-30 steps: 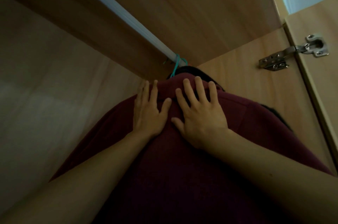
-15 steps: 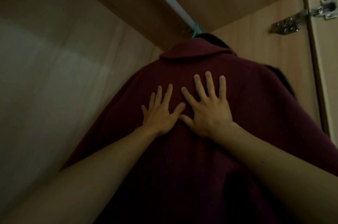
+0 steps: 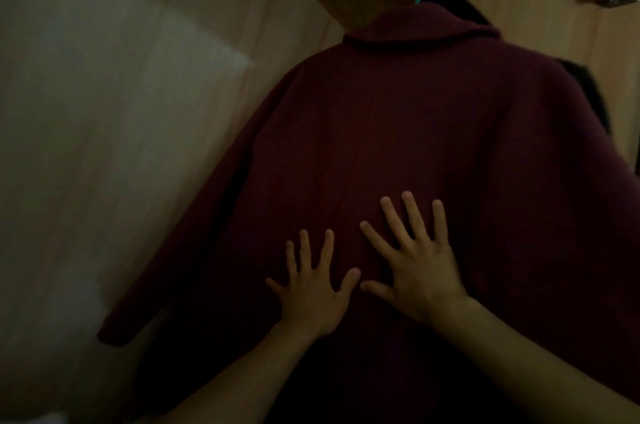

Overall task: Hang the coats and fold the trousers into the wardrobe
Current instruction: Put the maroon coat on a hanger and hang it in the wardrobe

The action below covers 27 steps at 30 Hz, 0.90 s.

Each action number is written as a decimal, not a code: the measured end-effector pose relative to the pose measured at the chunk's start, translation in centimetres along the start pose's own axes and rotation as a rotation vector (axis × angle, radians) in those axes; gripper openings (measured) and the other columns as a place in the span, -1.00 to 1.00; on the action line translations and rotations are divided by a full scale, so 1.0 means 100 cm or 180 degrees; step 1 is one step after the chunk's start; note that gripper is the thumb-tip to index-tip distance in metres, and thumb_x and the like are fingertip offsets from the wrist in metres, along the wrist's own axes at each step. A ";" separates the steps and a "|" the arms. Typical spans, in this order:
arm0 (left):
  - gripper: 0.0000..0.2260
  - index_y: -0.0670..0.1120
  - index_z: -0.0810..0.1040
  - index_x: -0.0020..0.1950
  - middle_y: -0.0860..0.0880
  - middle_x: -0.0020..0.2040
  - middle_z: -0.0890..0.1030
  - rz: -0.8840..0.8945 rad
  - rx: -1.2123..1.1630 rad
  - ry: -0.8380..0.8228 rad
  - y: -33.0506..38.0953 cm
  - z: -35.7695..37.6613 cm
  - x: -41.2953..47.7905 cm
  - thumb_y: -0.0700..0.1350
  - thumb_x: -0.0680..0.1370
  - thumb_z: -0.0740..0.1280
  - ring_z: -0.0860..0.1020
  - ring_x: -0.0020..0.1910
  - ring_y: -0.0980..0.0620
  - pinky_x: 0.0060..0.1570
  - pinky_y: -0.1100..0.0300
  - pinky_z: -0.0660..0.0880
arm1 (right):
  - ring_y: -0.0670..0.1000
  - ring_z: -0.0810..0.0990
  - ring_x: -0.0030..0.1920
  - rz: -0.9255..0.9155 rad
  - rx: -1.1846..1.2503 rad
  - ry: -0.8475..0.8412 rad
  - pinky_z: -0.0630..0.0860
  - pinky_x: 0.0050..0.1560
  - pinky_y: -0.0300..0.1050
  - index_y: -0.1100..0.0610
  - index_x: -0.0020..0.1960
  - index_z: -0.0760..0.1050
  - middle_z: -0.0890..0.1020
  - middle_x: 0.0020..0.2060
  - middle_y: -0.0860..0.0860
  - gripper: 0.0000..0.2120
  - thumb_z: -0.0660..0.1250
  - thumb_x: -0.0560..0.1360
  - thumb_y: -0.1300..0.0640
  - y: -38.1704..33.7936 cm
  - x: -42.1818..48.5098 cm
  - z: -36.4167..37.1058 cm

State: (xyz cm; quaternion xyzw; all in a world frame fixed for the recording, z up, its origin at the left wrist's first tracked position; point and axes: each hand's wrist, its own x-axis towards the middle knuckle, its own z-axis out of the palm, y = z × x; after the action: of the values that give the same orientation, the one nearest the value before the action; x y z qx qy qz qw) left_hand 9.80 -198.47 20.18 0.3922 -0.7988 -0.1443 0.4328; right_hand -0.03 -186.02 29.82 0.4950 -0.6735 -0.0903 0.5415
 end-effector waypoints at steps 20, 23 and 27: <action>-0.31 0.27 -0.22 0.58 0.04 0.64 -0.14 0.0360 0.0864 -0.0126 -0.047 -0.110 -0.115 0.46 0.53 -0.10 -0.24 0.60 -0.05 0.50 -0.31 -0.16 | 0.22 -0.26 0.57 -0.0014 0.0920 -0.0038 -0.25 0.52 0.29 -0.05 0.61 -0.20 -0.21 0.59 0.16 -0.19 0.07 0.55 -0.36 -0.052 -0.074 -0.067; -0.32 0.27 -0.21 0.58 0.03 0.64 -0.13 0.0324 0.1001 -0.0094 -0.051 -0.126 -0.138 0.45 0.53 -0.10 -0.22 0.60 -0.05 0.50 -0.33 -0.14 | 0.21 -0.27 0.57 -0.0099 0.1016 -0.0052 -0.25 0.52 0.29 -0.05 0.61 -0.21 -0.22 0.59 0.16 -0.19 0.08 0.55 -0.35 -0.062 -0.086 -0.082; -0.31 0.26 -0.20 0.59 0.01 0.64 -0.11 0.0254 0.1349 0.0055 -0.048 -0.151 -0.167 0.46 0.52 -0.13 -0.18 0.61 -0.08 0.50 -0.33 -0.09 | 0.23 -0.21 0.58 -0.0191 0.1219 0.0184 -0.18 0.54 0.28 -0.03 0.61 -0.16 -0.16 0.60 0.17 -0.20 0.11 0.55 -0.33 -0.074 -0.098 -0.104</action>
State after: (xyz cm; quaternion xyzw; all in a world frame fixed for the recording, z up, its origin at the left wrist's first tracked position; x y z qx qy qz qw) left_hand 29.70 -187.37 16.64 0.4437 -0.8224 0.0475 0.3528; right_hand 11.95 -177.85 22.86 0.6113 -0.6474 0.0376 0.4537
